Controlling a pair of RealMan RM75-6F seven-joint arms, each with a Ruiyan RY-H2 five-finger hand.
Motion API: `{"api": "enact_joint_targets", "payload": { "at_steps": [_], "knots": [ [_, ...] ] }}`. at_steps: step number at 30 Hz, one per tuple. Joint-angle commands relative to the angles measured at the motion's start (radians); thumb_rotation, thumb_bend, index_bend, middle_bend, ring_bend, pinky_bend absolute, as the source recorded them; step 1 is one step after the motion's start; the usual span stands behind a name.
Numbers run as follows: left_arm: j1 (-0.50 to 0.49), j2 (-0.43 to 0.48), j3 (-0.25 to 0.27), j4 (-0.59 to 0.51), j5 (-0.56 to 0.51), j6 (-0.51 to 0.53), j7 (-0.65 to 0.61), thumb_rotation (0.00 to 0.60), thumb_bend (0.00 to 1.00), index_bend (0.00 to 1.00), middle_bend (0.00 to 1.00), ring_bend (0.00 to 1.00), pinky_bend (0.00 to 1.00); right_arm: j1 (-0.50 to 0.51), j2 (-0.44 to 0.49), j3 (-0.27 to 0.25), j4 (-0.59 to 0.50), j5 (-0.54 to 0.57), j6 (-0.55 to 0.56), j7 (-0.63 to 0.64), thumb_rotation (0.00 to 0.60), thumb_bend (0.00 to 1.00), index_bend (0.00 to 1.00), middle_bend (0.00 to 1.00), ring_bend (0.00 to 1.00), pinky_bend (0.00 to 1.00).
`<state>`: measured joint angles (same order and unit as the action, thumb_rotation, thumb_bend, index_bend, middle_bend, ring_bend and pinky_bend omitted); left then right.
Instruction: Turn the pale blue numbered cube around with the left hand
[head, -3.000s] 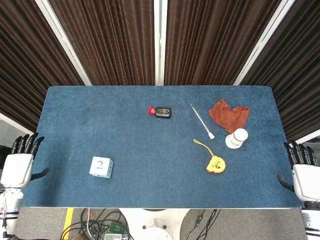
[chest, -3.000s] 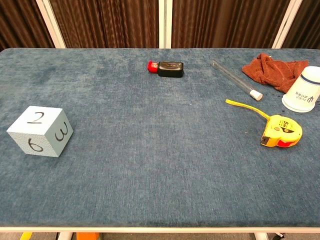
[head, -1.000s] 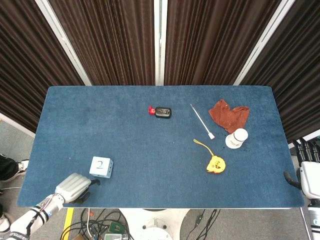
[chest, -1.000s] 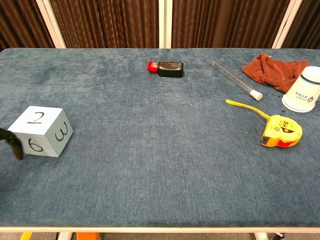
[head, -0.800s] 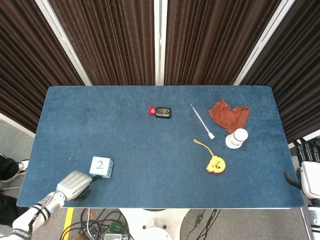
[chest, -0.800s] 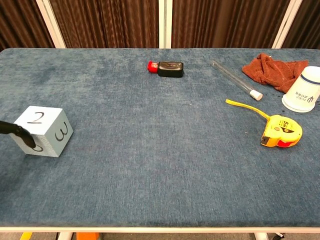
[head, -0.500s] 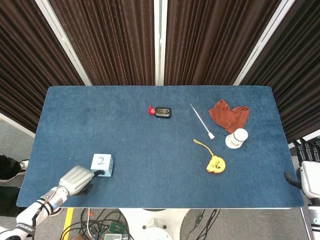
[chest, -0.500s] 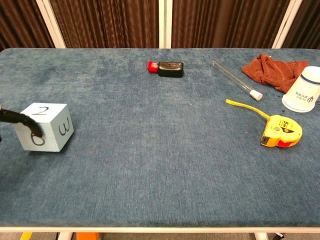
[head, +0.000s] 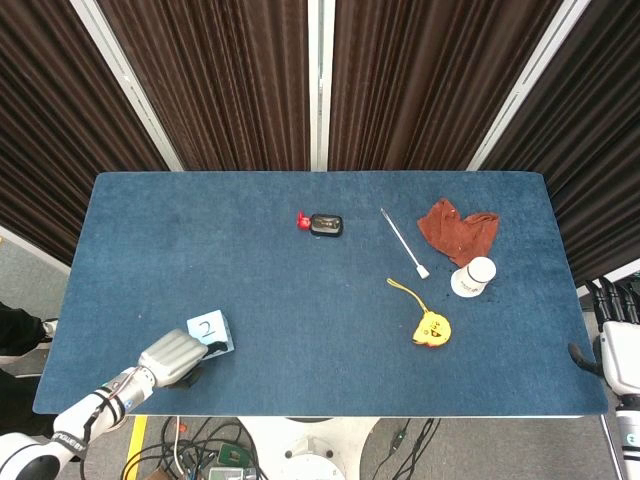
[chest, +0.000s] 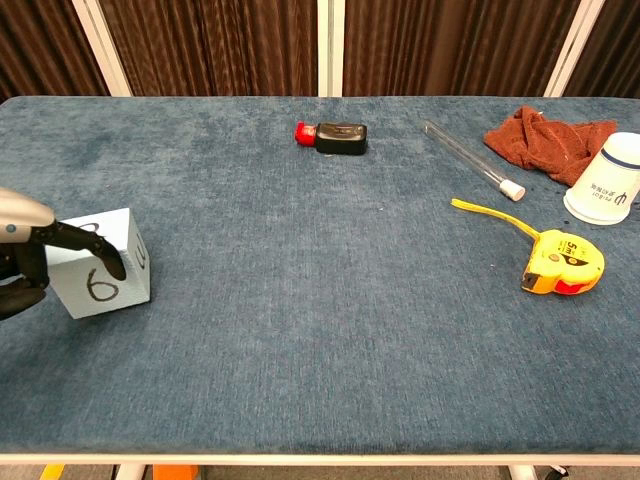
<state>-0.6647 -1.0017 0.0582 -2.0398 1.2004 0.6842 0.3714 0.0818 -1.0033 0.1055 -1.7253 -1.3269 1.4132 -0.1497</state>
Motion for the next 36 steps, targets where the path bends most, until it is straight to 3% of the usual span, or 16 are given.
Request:
{"api": "enact_joint_targets", "payload": {
  "at_steps": [1, 20, 36],
  "knots": [
    [-0.017, -0.005, 0.001, -0.006, -0.014, -0.001, 0.019, 0.6, 0.57, 0.17, 0.8, 0.85, 0.84, 0.001, -0.001, 0.0, 0.002, 0.0, -0.002, 0.001, 0.6, 0.18, 0.0, 0.0, 0.0, 0.0],
    [-0.18, -0.05, 0.013, 0.031, -0.26, 0.001, 0.171, 0.6, 0.6, 0.17, 0.8, 0.86, 0.84, 0.001, 0.002, -0.004, 0.004, 0.001, -0.006, 0.014, 0.6, 0.18, 0.0, 0.0, 0.0, 0.0],
    [-0.242, -0.022, 0.058, -0.029, -0.343, 0.065, 0.216, 0.6, 0.61, 0.18, 0.81, 0.87, 0.85, 0.003, 0.005, -0.006, 0.006, -0.004, -0.012, 0.028, 0.6, 0.18, 0.0, 0.0, 0.0, 0.0]
  ]
}}
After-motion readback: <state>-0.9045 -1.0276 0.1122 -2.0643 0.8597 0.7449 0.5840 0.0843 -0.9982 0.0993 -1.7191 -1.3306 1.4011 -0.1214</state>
